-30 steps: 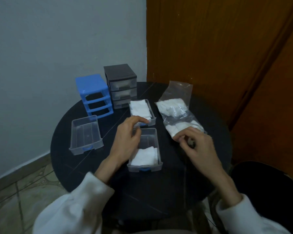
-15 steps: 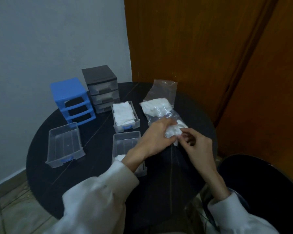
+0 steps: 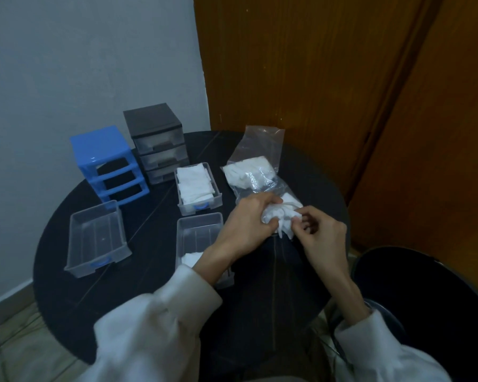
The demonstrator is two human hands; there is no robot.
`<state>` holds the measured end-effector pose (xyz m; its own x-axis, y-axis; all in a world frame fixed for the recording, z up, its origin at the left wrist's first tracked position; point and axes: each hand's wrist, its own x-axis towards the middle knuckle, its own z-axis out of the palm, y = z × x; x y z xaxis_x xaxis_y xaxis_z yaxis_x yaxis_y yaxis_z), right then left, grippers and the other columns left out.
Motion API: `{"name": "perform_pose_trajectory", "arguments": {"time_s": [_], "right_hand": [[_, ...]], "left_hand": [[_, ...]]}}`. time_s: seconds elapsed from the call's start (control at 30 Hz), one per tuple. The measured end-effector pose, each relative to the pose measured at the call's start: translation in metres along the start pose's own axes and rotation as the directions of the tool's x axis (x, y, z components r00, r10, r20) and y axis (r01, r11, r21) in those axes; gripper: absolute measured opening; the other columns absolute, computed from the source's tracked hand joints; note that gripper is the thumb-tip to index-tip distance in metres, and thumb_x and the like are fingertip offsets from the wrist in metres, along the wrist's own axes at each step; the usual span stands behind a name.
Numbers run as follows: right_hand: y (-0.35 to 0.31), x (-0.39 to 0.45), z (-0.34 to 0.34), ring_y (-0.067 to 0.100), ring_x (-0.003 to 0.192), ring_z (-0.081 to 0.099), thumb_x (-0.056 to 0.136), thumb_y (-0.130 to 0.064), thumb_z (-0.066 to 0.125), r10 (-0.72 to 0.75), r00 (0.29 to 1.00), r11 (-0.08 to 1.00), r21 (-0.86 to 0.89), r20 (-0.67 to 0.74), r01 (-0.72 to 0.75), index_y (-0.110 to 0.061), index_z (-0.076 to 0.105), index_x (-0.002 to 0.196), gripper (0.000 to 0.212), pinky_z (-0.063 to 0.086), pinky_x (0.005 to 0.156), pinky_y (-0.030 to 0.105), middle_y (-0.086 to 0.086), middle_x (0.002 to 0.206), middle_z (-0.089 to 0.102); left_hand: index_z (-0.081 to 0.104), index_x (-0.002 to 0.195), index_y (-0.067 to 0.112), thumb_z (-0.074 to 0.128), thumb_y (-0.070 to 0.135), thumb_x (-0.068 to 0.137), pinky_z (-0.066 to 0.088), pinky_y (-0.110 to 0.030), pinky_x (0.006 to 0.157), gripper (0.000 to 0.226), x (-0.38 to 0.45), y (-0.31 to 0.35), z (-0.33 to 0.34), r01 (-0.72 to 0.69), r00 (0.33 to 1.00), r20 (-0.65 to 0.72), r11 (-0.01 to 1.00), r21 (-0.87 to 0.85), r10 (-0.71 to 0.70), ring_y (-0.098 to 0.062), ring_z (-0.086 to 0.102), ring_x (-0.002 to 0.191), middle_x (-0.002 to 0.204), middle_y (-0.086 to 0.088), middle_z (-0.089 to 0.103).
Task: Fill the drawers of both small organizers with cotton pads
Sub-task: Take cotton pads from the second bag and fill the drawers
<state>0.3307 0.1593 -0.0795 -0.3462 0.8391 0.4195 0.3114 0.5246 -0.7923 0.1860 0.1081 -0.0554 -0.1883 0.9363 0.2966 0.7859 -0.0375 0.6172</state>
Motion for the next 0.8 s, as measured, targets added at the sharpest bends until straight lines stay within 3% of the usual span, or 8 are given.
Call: {"name": "perform_pose_trajectory", "arguments": {"time_s": [0.2, 0.37, 0.63, 0.8], "right_hand": [[-0.0006, -0.0028, -0.0023, -0.004, 0.059, 0.054, 0.081, -0.018, 0.071, 0.024, 0.996, 0.999, 0.046, 0.082, -0.028, -0.021, 0.065, 0.087, 0.009, 0.04, 0.057, 0.007, -0.014, 0.062, 0.056], [-0.0003, -0.0007, -0.0002, -0.005, 0.06, 0.052, 0.085, -0.01, 0.065, 0.001, 0.999, 1.0, -0.022, 0.044, 0.0, -0.016, 0.065, 0.084, 0.006, 0.038, 0.057, 0.005, -0.004, 0.063, 0.056], [-0.006, -0.0018, -0.0019, -0.011, 0.067, 0.057, 0.077, -0.023, 0.076, 0.003, 0.997, 1.0, -0.015, 0.077, -0.002, -0.025, 0.061, 0.087, 0.017, 0.04, 0.06, 0.003, -0.022, 0.069, 0.056], [-0.0074, 0.0004, 0.0012, -0.015, 0.068, 0.056, 0.077, -0.022, 0.076, 0.013, 0.999, 1.0, -0.005, 0.042, -0.013, -0.024, 0.064, 0.084, 0.014, 0.038, 0.06, 0.001, -0.022, 0.069, 0.057]], "left_hand": [[0.06, 0.117, 0.018, 0.063, 0.015, 0.082, 0.042, -0.022, 0.09, 0.036, 0.0, 0.0005, 0.0006, 0.014, 1.0, 0.009, 1.0, -0.012, -0.014, -0.011, 0.056, 0.107, 0.117, -0.001, 0.062], [0.06, 0.118, 0.017, 0.062, 0.013, 0.083, 0.04, -0.02, 0.09, 0.035, -0.0003, 0.0021, -0.0016, 0.01, 1.0, 0.02, 1.0, 0.002, -0.01, -0.012, 0.055, 0.109, 0.119, -0.002, 0.062], [0.059, 0.123, 0.014, 0.068, 0.018, 0.082, 0.031, -0.006, 0.082, 0.042, -0.0003, 0.0036, -0.0034, 0.001, 0.999, 0.046, 1.0, -0.003, 0.0, -0.01, 0.054, 0.11, 0.122, -0.004, 0.062], [0.059, 0.123, 0.013, 0.067, 0.017, 0.083, 0.035, -0.012, 0.087, 0.041, -0.0005, 0.0049, -0.0038, -0.003, 0.998, 0.055, 1.0, 0.007, 0.002, -0.013, 0.055, 0.113, 0.122, -0.004, 0.062]]}}
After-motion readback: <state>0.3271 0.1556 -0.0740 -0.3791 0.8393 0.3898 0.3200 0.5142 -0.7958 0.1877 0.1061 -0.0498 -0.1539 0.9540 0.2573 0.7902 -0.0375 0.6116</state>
